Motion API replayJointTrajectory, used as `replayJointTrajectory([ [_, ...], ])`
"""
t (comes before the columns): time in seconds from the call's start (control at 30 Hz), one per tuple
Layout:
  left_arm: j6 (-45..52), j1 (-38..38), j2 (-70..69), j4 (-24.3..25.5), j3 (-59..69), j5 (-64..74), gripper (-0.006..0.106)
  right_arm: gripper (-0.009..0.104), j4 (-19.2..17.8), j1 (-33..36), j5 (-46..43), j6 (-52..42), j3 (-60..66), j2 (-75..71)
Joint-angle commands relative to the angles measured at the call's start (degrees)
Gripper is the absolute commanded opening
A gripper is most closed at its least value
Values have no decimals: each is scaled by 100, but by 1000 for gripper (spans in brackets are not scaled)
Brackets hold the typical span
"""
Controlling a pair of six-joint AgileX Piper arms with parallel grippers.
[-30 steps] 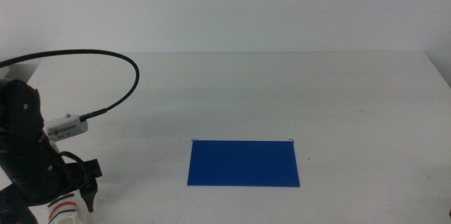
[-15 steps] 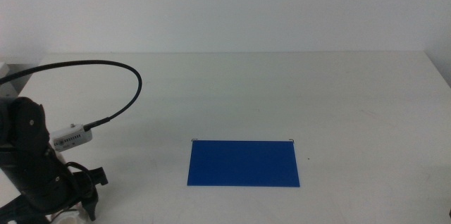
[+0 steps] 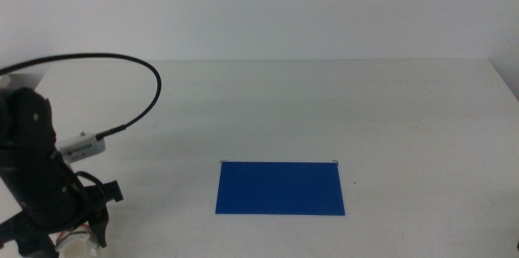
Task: Use one arm to grab the shoe from the table and place it on the mat.
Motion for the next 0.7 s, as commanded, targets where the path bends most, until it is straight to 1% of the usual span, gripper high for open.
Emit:
replayJointTrajectory([
  [0.0,-86,-39,-178,-77,-295,328,3,78,-62,-5,-418,-62,29,21],
  [0.1,-109,-226,-178,-179,-458,385,3,78,-62,-5,-418,-62,29,21],
  [0.2,-264,-578,-178,-167,-683,385,3,78,-62,-5,-418,-62,29,21],
  [0.4,-732,-1094,167,-160,-1584,730,3,78,-62,-5,-418,-62,29,21],
  [0.53,-966,-1591,662,2,-2398,1218,3,78,-62,-5,-418,-62,29,21],
  [0.67,-1304,-2179,1162,194,-3218,1338,3,78,-62,-5,-418,-62,29,21],
])
